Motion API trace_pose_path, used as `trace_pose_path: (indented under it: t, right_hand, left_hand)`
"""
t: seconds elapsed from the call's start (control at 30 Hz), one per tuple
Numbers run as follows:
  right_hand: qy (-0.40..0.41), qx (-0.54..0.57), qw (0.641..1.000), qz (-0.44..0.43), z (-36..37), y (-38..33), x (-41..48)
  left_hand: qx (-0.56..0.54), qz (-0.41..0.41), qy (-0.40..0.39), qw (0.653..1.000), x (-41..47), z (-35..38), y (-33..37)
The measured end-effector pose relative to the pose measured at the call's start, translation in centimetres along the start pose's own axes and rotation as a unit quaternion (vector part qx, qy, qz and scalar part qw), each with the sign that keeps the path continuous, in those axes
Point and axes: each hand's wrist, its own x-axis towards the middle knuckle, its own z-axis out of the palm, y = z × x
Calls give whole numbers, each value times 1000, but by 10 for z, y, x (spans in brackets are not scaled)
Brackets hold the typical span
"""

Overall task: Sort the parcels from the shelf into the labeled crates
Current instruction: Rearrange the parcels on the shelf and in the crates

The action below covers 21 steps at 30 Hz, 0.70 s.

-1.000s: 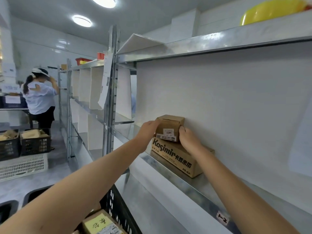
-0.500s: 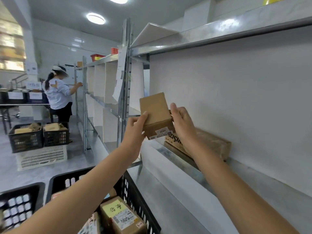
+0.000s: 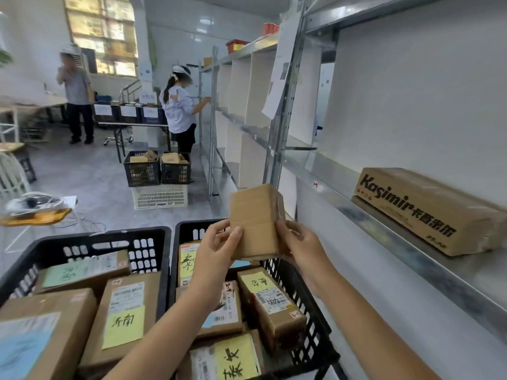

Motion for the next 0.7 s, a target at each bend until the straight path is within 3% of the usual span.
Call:
trace_pose_path:
  t: [0.17,0.43,0.57,0.7]
  right_hand:
    - [-56,11,998,-4,26,11,-6]
    - [-48,25,998,-33,39,19,-14]
    - [-31,89,995,-15,34,23,-16]
    - [-56,144,987,53,23,26,-15]
  left_hand:
    - [48,58,54,996,-14,-28,-2]
    - [42,-11,-17,999,-21,-32,-1]
    - [-43,-44,-31,998,-20,-32,-4]
    - [-44,-55,-102,992,-21,-27,-10]
